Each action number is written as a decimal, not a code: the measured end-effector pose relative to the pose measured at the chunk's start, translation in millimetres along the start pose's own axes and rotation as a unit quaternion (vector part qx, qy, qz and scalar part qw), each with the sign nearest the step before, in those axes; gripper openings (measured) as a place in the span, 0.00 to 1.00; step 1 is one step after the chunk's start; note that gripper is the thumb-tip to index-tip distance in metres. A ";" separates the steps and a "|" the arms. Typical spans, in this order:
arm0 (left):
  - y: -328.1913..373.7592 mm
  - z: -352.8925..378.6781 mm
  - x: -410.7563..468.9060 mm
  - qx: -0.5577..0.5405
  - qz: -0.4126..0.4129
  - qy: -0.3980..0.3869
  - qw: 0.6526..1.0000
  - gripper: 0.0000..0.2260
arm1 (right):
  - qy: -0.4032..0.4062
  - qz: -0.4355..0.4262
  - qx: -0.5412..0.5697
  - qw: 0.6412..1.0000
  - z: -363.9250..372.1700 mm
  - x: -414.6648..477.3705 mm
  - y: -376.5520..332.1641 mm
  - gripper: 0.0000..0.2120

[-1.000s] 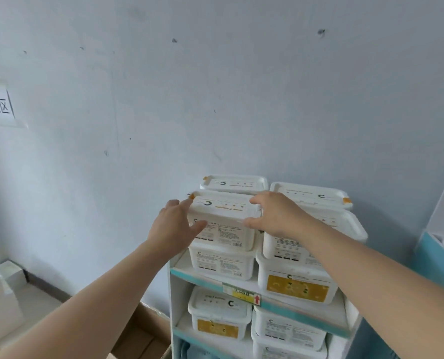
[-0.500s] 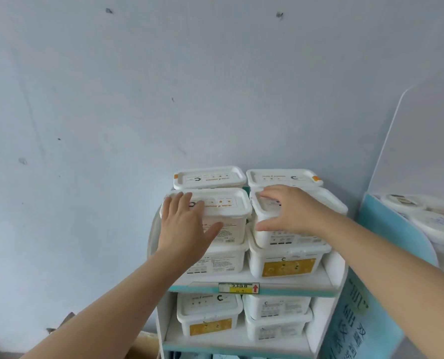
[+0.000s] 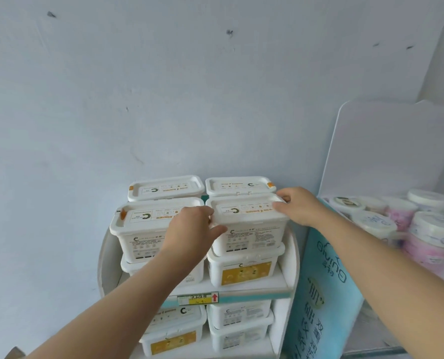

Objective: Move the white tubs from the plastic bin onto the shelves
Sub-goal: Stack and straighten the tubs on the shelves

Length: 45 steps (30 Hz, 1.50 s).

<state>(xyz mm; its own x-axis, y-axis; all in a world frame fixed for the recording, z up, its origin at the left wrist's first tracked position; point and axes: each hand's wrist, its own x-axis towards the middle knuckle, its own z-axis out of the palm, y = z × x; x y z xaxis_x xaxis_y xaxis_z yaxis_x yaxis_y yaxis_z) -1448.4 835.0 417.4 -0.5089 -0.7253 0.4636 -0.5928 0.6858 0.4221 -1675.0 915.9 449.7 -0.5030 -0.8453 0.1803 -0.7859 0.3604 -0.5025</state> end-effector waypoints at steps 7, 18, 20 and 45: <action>5.4 -2.0 -2.1 -0.077 -0.035 0.030 0.996 0.08 | -0.026 0.044 0.101 0.994 -18.5 0.5 3.1 0.18; 31.5 14.6 -16.0 -0.121 -0.012 0.049 0.991 0.09 | -0.057 0.135 0.204 0.968 -47.8 -36.6 35.6 0.05; 35.5 16.6 -15.5 -0.111 -0.018 0.044 0.993 0.11 | -0.049 0.136 0.216 0.966 -46.1 -39.6 40.3 0.11; 64.0 27.6 -37.1 -0.359 -0.163 -0.121 0.911 0.18 | -0.154 -0.006 0.215 0.964 -21.2 -44.5 23.2 0.08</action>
<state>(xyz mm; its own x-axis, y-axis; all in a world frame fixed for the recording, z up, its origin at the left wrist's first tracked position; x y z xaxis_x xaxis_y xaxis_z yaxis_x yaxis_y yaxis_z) -1484.7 904.1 405.7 -0.5536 -0.8295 0.0736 -0.2201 0.2310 0.9477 -1678.5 970.3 448.0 -0.3126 -0.9491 -0.0386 -0.5352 0.2095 -0.8183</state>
